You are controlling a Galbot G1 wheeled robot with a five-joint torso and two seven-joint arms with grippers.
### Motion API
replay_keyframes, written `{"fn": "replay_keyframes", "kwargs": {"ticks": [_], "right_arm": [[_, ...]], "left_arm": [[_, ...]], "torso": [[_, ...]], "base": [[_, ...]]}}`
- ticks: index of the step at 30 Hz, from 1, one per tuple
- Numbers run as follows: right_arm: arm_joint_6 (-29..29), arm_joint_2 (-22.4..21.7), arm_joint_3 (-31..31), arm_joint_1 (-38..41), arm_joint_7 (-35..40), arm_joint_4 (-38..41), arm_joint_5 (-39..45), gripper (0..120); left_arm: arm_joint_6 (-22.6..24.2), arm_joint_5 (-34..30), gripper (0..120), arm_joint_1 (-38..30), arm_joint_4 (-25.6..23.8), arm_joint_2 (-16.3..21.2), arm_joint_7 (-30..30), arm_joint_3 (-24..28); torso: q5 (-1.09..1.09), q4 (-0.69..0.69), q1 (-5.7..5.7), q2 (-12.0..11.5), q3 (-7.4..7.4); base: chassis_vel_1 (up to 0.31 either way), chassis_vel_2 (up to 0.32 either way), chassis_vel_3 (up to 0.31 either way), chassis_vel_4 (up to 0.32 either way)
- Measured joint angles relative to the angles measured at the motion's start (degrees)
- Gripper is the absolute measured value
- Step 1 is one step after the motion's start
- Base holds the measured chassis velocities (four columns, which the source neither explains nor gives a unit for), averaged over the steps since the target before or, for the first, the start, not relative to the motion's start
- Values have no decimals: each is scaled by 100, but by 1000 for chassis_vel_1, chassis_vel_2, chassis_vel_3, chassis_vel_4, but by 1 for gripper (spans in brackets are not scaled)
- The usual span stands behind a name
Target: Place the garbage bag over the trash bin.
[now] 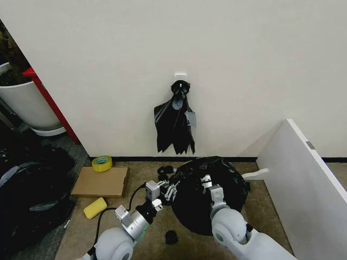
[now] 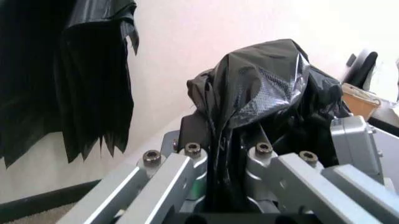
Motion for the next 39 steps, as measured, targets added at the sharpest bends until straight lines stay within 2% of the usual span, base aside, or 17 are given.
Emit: {"fn": "replay_keyframes", "kwargs": {"ticks": [13,18,22,31,39], "right_arm": [[-246,-351,119,-342,228,661,21,0],[182,-369,59,-423,-110,926,29,0],[203,-319,27,-345,-113,887,61,0],[58,-67,172,43,83,272,512,0],[-22,-188,262,-49,111,125,349,0]], "left_arm": [[2,-35,5,-53,70,2,3,-78],[3,-64,5,-77,137,19,-5,-130],[5,-77,5,-67,135,22,-9,-144],[9,-62,5,-12,66,24,-6,-149],[13,-55,5,-16,64,16,0,-138]], "torso": [[0,-1,0,0,0],[0,-1,0,0,0],[0,-1,0,0,0],[0,0,0,0,0],[0,-1,0,0,0]], "base": [[0,0,0,0],[0,0,0,0],[0,0,0,0],[0,0,0,0],[0,0,0,0]]}}
